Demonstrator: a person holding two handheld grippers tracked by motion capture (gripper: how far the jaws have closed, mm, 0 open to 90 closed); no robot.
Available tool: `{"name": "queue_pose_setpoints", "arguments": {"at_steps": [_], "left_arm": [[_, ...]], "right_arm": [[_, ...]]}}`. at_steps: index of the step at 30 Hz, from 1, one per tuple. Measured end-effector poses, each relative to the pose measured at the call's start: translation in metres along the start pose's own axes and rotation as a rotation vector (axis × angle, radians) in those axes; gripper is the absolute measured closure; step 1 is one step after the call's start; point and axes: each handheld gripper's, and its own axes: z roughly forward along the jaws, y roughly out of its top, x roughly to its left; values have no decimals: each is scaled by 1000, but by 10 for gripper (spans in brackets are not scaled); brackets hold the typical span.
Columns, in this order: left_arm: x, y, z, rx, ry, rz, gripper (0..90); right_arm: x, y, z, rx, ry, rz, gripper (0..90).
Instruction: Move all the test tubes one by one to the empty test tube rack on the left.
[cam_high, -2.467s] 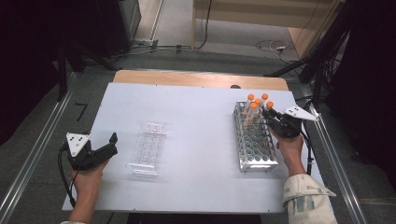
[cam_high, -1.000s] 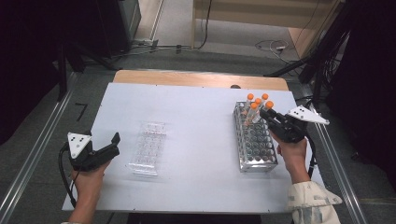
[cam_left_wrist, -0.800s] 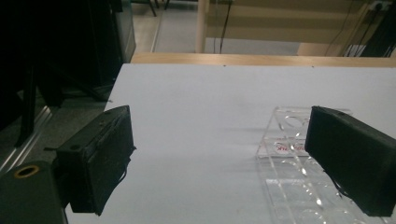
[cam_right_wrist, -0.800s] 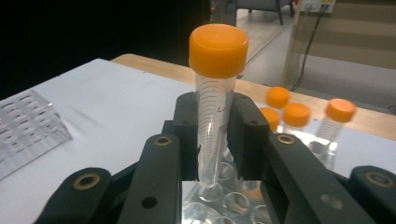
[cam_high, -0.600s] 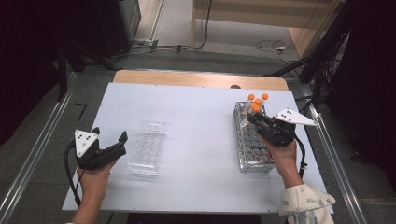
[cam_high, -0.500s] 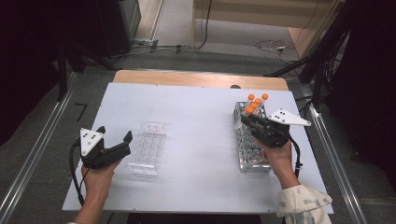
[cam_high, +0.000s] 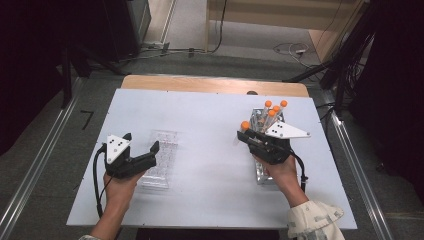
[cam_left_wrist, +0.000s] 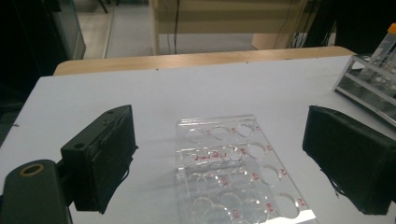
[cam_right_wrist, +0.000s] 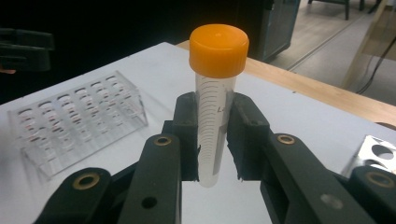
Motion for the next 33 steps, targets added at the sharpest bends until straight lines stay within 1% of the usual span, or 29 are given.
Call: {"name": "queue_pose_setpoints", "arguments": {"at_steps": [2,4,5,10,15,16,17,18,31,33], "left_arm": [[-4,1,2,3,-17,-1,100],[-5,1,2,2,-21,-1,101],[-8,2,4,3,-31,0,104],[-12,2,7,8,-44,2,110],[-21,5,9,7,-69,14,114],[-23,5,10,9,-78,20,116],[-27,6,11,8,-90,25,117],[-27,6,11,8,-90,25,118],[-47,9,17,12,-147,56,121],[-51,10,18,12,-166,62,127]], "right_arm": [[5,0,3,8,13,-7,719],[10,0,6,13,25,-11,719],[12,0,7,17,30,-16,719],[21,-1,15,32,57,-28,719],[27,-4,21,50,78,-38,719],[31,-5,25,59,85,-41,719],[32,-5,26,60,89,-42,719],[32,-6,27,63,91,-46,718],[44,-12,41,100,121,-63,718],[46,-13,43,106,125,-66,718]]}}
